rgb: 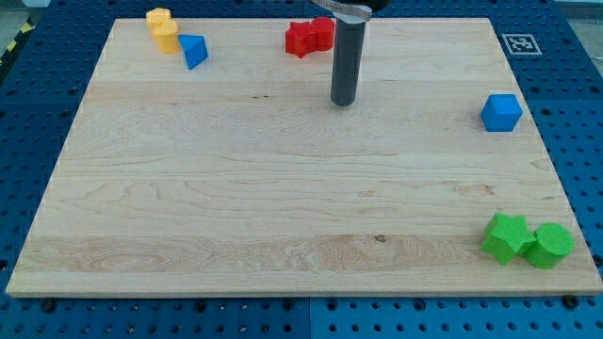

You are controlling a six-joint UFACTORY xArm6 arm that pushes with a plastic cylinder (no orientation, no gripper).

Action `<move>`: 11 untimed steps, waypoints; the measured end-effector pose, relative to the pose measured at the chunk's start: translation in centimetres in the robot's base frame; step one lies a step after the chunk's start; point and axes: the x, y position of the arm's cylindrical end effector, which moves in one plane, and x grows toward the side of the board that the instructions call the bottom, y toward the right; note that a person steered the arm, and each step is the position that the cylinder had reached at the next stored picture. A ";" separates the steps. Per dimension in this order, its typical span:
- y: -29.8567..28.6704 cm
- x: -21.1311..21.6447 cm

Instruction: Place your arm below the blue cube

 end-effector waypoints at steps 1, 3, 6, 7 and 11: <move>0.0 0.0; 0.0 0.1; 0.1 0.1; 0.8 0.6; 21.9 11.6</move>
